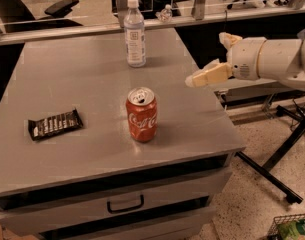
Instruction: Move blue plastic bottle near coke can
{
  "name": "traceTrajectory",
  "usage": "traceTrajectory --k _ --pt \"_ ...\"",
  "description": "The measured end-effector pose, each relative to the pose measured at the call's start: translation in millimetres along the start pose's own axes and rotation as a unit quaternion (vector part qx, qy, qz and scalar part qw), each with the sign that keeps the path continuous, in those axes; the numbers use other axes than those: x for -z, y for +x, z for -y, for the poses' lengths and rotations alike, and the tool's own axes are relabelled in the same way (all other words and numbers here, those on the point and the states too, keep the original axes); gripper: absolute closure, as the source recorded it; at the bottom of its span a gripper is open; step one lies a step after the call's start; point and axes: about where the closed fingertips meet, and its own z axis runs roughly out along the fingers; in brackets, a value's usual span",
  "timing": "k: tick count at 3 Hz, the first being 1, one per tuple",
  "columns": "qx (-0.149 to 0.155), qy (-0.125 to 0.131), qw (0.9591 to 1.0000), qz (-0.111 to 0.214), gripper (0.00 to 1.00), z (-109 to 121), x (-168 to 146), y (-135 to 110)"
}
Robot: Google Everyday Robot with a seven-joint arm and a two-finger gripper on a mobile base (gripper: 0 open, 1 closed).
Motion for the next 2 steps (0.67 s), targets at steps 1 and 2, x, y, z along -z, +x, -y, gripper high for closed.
traceTrajectory --k 1,2 --pt "-0.016 0.017 0.9993 0.030 0.00 14.9 -37.4 3.5" --pt "-0.035 0.031 0.9980 0.043 0.00 30.3 -79.9 10.3"
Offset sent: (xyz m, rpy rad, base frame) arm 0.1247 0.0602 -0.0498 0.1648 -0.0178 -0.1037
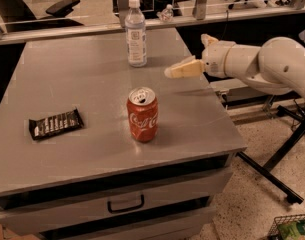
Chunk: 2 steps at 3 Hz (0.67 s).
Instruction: Move blue plastic bottle near coke can
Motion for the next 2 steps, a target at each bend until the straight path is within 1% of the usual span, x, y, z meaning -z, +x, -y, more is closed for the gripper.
traceTrajectory --k 1,2 --pt "-0.008 -0.015 0.9996 0.024 0.00 1.2 -48.3 -2.8" --pt "0.001 -0.057 0.9969 0.055 0.00 -6.1 -108.5 -21.4"
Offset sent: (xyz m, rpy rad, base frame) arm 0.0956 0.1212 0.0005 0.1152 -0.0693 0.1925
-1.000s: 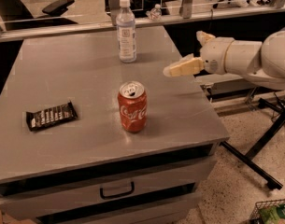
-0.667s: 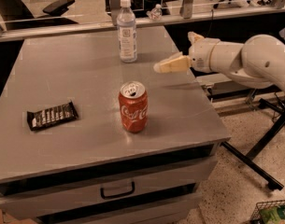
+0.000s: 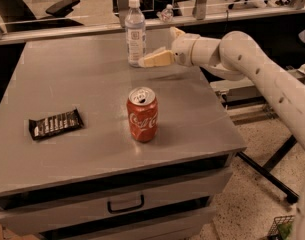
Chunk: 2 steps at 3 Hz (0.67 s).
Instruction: Move blue plastic bottle near coke can
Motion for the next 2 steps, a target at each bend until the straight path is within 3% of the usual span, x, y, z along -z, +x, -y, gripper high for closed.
traceTrajectory --k 1,2 --pt "0.009 -0.028 0.9994 0.019 0.00 -1.9 -33.9 -14.2" --pt "0.015 -0.066 0.9971 0.035 0.22 -8.0 -63.9 -33.1"
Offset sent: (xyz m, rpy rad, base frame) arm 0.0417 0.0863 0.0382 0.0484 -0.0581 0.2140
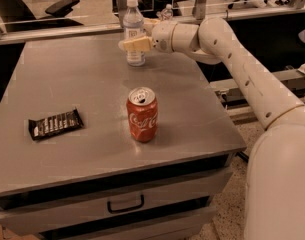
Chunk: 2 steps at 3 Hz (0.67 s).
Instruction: Move blue plastic bottle near coke can
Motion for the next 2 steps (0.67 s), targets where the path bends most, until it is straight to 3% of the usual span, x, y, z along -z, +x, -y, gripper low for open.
traceTrajectory --k 1,2 --pt "0.000 -0.019 0.9998 0.006 0.46 -1.6 -8.7 -8.5" --pt "-0.006 -0.015 0.9998 0.009 0.77 0.7 16.7 -23.5"
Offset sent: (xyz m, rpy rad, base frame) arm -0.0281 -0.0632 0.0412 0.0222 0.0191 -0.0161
